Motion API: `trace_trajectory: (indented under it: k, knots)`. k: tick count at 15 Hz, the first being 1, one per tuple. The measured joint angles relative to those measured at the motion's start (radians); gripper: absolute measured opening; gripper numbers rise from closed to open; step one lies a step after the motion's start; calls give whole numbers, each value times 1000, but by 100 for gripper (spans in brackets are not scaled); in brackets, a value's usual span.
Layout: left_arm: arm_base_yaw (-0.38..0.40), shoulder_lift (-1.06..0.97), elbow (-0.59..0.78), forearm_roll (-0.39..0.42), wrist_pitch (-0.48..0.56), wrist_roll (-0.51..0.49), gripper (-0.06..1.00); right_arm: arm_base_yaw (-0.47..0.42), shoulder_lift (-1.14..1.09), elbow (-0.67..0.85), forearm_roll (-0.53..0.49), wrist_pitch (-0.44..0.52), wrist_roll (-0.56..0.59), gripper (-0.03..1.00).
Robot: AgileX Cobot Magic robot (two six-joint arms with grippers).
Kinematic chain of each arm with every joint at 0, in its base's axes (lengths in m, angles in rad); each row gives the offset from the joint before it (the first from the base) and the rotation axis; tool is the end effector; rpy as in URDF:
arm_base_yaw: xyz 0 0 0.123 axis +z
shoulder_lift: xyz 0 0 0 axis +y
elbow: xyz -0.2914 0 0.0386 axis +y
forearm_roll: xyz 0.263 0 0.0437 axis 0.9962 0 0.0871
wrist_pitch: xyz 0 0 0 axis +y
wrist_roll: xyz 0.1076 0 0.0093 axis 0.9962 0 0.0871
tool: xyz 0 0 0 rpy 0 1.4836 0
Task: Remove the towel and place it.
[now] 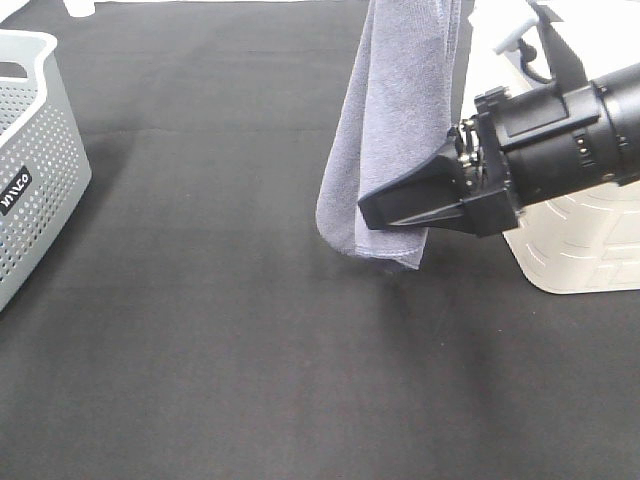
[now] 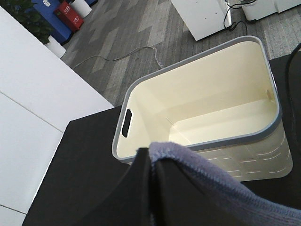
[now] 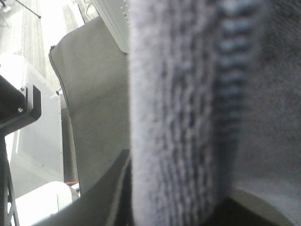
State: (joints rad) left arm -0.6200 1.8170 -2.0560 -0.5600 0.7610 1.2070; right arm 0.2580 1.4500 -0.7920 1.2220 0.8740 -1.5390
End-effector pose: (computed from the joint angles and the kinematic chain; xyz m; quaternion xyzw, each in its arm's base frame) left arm 0.3415 -0.2925 0.4661 0.6009 0.5474 -0.1073 0.5725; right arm 0.2518 0.1470 0.2294 -0.4280 0.7749 0.3398 0.3176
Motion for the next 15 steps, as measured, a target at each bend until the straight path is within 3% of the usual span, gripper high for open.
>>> trace_trajectory:
  k: [15]
  knots:
    - [0,2,0,54,0,-20,0,0,-145,-2,-203,-5,206,27]
